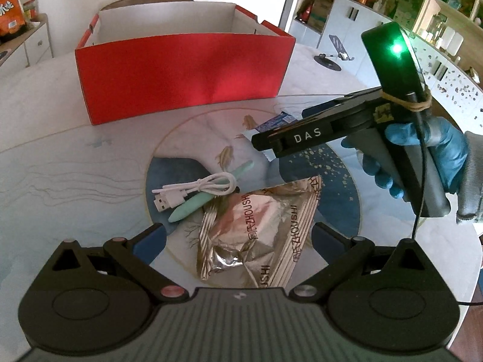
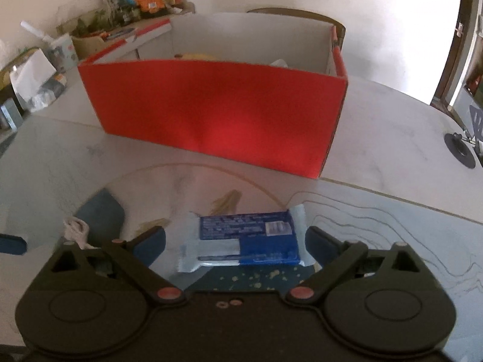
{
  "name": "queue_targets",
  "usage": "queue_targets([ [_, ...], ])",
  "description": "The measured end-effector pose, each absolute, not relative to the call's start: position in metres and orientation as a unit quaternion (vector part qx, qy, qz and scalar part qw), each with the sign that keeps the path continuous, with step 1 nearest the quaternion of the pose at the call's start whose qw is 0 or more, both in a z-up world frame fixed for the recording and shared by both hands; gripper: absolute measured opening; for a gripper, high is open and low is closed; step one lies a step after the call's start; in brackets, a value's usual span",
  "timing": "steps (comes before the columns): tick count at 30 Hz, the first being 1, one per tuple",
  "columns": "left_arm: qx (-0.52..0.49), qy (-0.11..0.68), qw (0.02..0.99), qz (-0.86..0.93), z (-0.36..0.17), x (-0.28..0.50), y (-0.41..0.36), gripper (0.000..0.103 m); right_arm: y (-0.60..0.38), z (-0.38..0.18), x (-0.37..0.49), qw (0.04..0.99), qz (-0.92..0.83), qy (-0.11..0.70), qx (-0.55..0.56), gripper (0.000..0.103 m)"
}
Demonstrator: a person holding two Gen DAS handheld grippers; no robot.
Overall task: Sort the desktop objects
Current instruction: 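Reach the left tool to the silver snack bag while the right reaches the blue bar, then close the left gripper on the silver bag while the right grips the blue bar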
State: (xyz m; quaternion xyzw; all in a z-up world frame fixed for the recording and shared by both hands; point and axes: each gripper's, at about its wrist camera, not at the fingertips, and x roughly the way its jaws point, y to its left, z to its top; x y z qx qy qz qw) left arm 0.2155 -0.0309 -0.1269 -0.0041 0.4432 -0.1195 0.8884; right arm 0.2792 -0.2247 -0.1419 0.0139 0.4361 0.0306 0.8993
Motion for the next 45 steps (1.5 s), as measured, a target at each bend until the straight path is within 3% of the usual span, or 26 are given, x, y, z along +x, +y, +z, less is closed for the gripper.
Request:
queue_targets([
  [22, -0.001, 0.45, 0.884, -0.123, -0.14, 0.221, -0.036, 0.098, -0.221, -0.153, 0.279, 0.902, 0.036, 0.431, -0.001, 0.103],
  [28, 0.014, 0.452, 0.883, -0.123, -0.148, 0.224, -0.04, 0.085, -0.219, -0.156, 0.28, 0.902, 0.032, 0.43, 0.002, 0.103],
  [32, 0.026, 0.449, 0.885, -0.117, -0.15, 0.225, -0.043, 0.068, -0.219, -0.155, 0.279, 0.9, 0.03, 0.435, 0.003, 0.103],
  [45, 0.043, 0.438, 0.891, -0.116, -0.144, 0.225, -0.046, 0.053, -0.217, -0.153, 0.273, 0.901, 0.022, 0.432, 0.006, 0.094],
])
